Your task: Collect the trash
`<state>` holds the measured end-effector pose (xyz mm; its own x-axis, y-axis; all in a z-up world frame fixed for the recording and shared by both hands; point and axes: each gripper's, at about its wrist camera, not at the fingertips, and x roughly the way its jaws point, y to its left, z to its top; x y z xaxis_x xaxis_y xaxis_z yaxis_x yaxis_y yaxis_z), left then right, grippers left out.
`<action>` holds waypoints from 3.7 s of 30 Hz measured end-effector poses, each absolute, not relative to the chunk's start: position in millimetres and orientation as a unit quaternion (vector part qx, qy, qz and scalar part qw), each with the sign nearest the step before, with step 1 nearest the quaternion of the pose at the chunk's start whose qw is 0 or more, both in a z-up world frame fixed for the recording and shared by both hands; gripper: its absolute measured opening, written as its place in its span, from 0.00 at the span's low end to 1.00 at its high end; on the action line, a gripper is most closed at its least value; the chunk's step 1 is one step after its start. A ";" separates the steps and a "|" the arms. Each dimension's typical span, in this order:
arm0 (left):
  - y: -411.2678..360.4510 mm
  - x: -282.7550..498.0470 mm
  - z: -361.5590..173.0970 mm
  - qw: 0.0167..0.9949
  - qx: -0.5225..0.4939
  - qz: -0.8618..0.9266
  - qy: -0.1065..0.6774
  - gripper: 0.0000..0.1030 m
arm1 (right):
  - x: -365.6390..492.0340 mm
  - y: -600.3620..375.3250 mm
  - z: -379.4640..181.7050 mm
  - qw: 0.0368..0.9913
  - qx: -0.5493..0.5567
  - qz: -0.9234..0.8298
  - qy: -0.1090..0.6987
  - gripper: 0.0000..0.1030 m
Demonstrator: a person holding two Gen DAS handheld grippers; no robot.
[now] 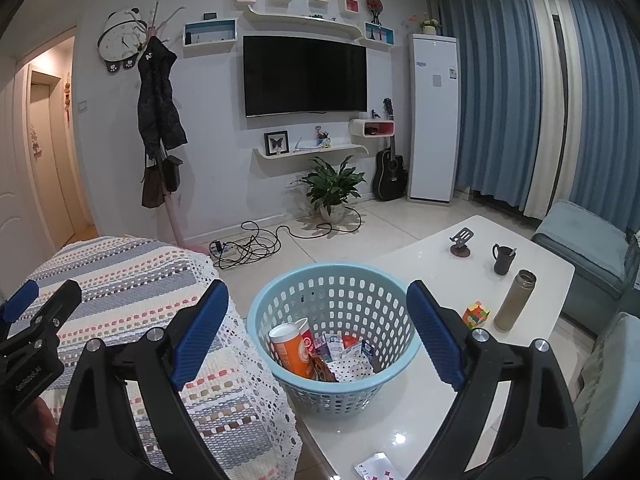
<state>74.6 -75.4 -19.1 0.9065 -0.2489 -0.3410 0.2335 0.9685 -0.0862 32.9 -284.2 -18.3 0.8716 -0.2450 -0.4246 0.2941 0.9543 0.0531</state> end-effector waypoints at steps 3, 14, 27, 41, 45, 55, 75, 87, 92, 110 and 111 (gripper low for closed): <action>-75.9 75.2 -19.4 0.976 -0.021 -0.123 0.179 0.93 | 33.0 -284.2 -19.0 0.965 0.058 -0.140 0.213 0.84; -77.2 77.7 -20.4 0.975 -0.020 -0.122 0.185 0.93 | 35.3 -282.6 -19.3 0.965 0.058 -0.138 0.216 0.85; -77.5 80.1 -22.8 0.972 -0.025 -0.123 0.197 0.93 | 36.8 -283.5 -23.1 0.964 0.057 -0.138 0.220 0.86; -75.8 80.8 -24.1 0.971 -0.030 -0.124 0.201 0.93 | 39.4 -282.2 -25.7 0.963 0.054 -0.140 0.223 0.86; -75.0 82.1 -25.2 0.970 -0.033 -0.127 0.205 0.93 | 41.0 -281.3 -27.7 0.962 0.053 -0.142 0.227 0.86; -85.1 72.3 -22.5 0.976 0.002 -0.118 0.181 0.93 | 41.2 -281.5 -30.5 0.960 0.046 -0.150 0.231 0.86; -87.7 71.2 -21.6 0.976 0.016 -0.120 0.179 0.93 | 41.6 -282.5 -34.0 0.959 0.048 -0.148 0.238 0.86; -90.0 70.0 -22.6 0.978 0.019 -0.107 0.177 0.93 | 41.6 -279.3 -34.8 0.960 0.041 -0.147 0.236 0.86; -91.3 69.1 -22.0 0.978 0.022 -0.107 0.178 0.93 | 41.8 -280.2 -35.6 0.959 0.043 -0.147 0.237 0.86; -92.2 69.3 -20.0 0.978 0.025 -0.109 0.177 0.93 | 41.7 -279.2 -37.6 0.959 0.040 -0.145 0.239 0.86; -92.5 69.1 -20.1 0.978 0.025 -0.109 0.177 0.93 | 41.9 -279.2 -37.5 0.959 0.040 -0.145 0.240 0.86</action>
